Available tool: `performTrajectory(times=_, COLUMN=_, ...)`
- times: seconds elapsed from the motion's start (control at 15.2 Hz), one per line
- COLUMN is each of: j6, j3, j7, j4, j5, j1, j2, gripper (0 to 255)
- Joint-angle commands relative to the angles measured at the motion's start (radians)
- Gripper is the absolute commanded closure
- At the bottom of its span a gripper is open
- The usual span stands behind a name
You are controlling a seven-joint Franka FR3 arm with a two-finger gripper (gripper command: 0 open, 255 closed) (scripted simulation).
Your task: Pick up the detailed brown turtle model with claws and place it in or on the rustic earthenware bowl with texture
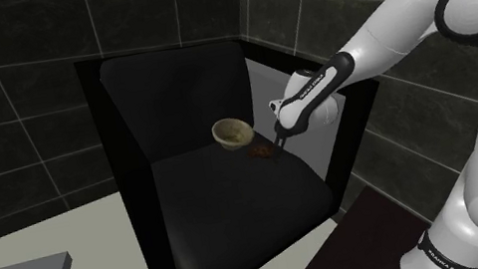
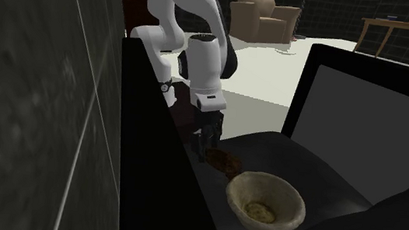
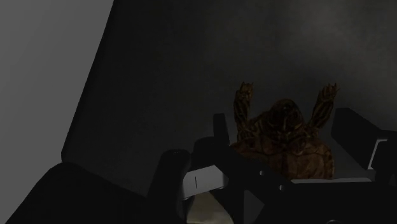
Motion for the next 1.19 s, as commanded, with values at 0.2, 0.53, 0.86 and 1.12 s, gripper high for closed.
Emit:
performTrajectory(times=0.2, j6=-0.064, j3=-0.022, j7=0.035, j4=0.0, j5=-0.044, j1=0.014, j2=-0.064, gripper=255)
performTrajectory(times=0.53, j6=-0.129, j3=-0.033, j7=0.066, j4=0.008, j5=-0.082, j1=0.019, j2=-0.124, gripper=255)
performTrajectory(times=0.86, j6=-0.196, j3=-0.039, j7=0.091, j4=0.021, j5=-0.113, j1=0.021, j2=-0.179, gripper=255)
performTrajectory(times=1.12, j6=-0.251, j3=-0.04, j7=0.106, j4=0.037, j5=-0.133, j1=0.02, j2=-0.219, gripper=255)
